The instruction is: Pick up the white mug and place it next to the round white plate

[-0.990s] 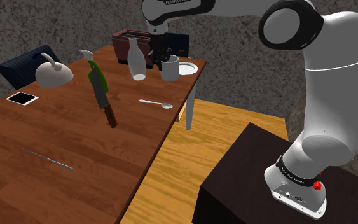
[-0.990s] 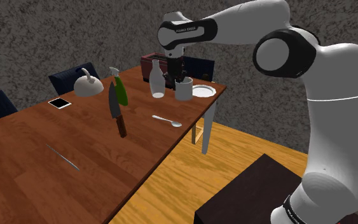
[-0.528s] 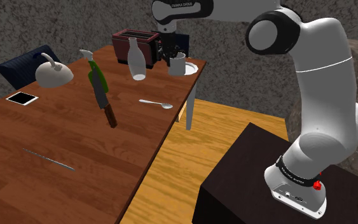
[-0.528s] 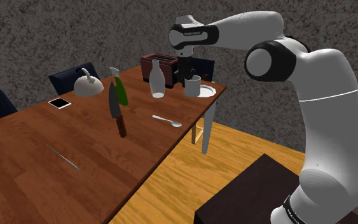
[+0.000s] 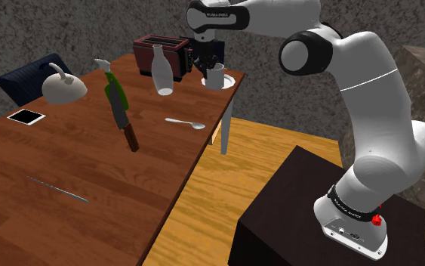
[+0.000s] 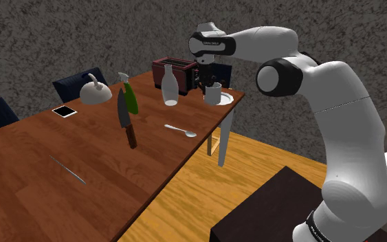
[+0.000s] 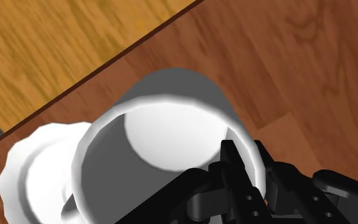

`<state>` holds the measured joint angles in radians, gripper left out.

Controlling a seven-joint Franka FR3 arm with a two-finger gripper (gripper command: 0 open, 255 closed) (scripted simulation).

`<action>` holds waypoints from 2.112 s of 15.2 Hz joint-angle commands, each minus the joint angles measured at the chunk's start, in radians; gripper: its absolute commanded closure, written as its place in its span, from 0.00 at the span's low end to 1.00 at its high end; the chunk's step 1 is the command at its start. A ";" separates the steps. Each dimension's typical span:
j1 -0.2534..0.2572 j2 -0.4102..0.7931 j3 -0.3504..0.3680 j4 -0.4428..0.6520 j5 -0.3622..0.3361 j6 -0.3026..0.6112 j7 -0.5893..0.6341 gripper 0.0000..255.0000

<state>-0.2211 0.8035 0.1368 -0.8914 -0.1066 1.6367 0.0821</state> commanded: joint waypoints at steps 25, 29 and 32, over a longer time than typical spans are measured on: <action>-0.011 -0.010 0.000 -0.135 -0.001 0.126 0.003 0.00; -0.002 0.006 -0.001 -0.014 0.000 0.021 -0.001 0.00; -0.002 0.006 -0.001 -0.014 0.000 0.021 -0.001 0.00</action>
<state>-0.2234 0.8086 0.1363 -0.9088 -0.1070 1.6608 0.0810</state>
